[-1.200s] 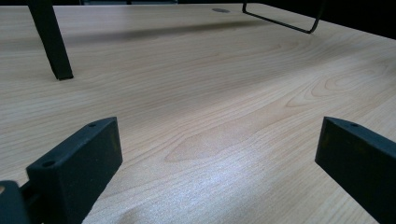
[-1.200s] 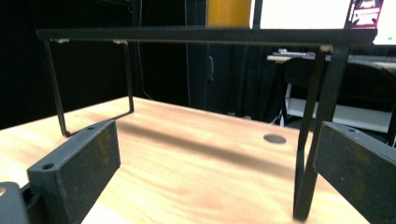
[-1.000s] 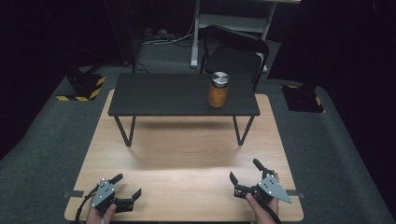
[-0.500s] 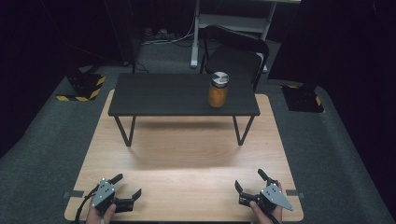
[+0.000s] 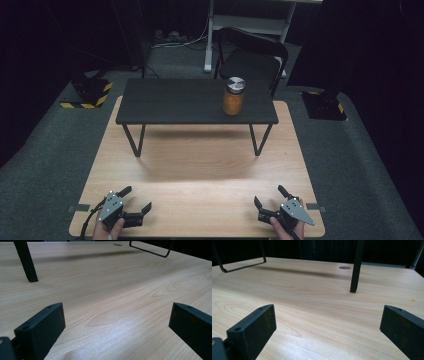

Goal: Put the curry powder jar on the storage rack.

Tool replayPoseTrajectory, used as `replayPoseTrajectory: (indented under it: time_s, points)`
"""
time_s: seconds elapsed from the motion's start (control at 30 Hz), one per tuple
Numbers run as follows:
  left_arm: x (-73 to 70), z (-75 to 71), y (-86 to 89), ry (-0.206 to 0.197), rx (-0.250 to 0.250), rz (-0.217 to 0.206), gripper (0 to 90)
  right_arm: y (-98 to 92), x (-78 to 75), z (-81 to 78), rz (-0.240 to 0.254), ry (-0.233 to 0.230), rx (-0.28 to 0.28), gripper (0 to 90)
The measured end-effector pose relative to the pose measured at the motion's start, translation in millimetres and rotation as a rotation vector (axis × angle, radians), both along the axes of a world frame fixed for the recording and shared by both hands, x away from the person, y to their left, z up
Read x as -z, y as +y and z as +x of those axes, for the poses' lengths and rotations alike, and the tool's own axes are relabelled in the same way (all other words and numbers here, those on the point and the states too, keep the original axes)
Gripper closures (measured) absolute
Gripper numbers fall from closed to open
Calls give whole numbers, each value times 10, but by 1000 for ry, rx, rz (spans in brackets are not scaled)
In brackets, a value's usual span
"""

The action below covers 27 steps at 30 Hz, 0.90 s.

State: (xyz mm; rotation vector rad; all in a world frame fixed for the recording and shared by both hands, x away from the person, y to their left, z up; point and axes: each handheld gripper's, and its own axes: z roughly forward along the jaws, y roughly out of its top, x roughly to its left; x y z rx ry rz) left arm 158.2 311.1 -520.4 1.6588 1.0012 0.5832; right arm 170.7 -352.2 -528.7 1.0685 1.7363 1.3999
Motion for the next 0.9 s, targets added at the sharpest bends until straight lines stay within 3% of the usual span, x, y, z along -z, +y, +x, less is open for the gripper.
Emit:
replayPoseTrajectory:
  time_s: [0.2,0.37,0.9]
  points:
    - [-1,-7,-3,-2,-1,4,7,-2,8,15,8,4,-9,2]
    - [0,2,6,1,3,-1,7,-5,12,9,40,18,19,2]
    - [-6,-1,-4,0,4,6,7,-8,8,23,47,28,18,2]
